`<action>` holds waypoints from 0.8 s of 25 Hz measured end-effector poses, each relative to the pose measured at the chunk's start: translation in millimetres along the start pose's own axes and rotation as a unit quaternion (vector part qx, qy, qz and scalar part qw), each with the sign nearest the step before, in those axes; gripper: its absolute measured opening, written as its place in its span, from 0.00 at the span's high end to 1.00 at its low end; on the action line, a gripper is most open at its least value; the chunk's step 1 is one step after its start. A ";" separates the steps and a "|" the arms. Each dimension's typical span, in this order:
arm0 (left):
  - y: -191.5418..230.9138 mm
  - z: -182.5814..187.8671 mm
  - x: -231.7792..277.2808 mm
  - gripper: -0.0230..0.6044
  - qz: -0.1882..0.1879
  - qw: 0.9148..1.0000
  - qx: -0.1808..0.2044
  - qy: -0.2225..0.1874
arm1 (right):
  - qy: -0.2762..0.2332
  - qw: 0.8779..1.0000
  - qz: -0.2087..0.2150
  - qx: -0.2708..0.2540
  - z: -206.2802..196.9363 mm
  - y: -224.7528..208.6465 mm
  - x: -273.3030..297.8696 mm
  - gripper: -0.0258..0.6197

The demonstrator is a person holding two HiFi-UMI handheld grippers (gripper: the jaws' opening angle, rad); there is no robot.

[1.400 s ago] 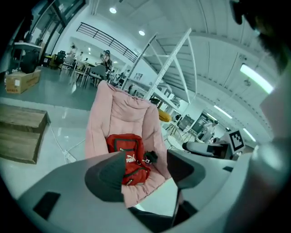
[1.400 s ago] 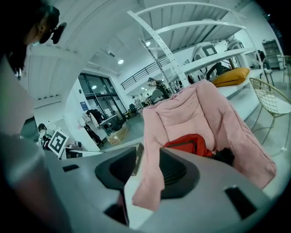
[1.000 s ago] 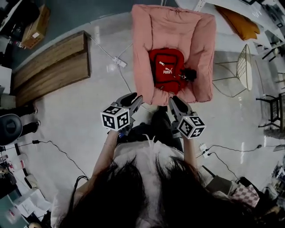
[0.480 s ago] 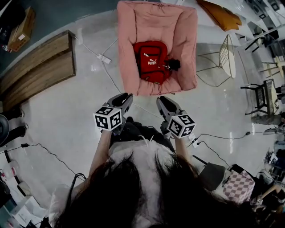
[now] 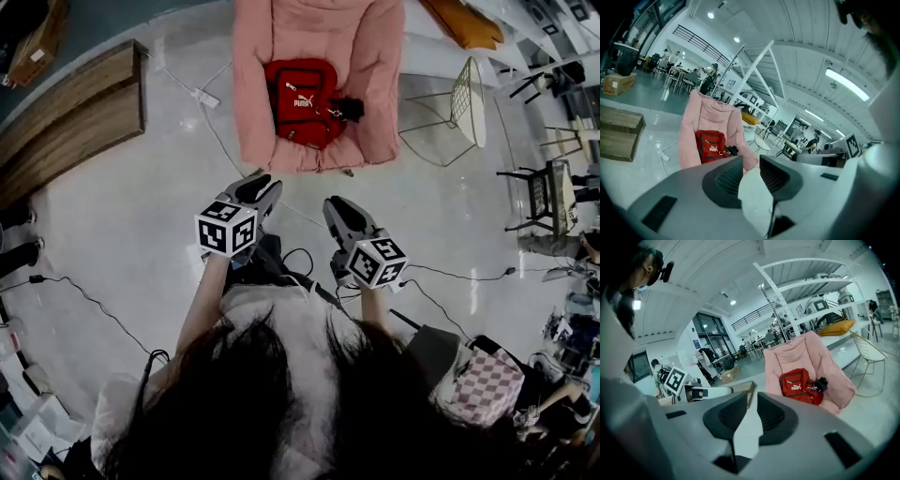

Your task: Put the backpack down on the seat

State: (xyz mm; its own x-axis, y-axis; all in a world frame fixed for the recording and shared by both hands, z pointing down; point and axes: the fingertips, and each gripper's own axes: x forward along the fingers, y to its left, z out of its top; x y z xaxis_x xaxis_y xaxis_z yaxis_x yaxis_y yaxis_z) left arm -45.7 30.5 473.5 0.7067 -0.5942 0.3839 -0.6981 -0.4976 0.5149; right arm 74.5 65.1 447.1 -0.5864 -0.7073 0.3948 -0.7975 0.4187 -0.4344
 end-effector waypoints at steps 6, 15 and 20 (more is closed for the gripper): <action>-52.3 -30.6 -16.4 0.77 -0.001 1.000 0.001 0.000 | -0.014 1.000 0.013 0.004 -22.9 4.9 -47.0 0.84; -111.7 -88.0 -65.4 0.77 0.015 1.000 0.014 -0.001 | -0.027 0.999 0.041 -0.004 -64.8 33.1 -109.0 0.85; -134.6 -114.9 -89.3 0.77 0.028 0.999 0.022 -0.005 | -0.032 0.998 0.054 -0.008 -84.0 47.4 -136.2 0.85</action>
State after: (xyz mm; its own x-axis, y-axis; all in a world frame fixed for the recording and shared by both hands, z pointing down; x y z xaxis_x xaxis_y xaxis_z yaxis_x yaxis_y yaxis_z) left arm -1.7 223.1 458.0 0.6660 -0.6273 0.4036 -0.7406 -0.4914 0.4583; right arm 104.6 229.0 440.7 -0.6591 -0.6927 0.2929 -0.7325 0.5029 -0.4589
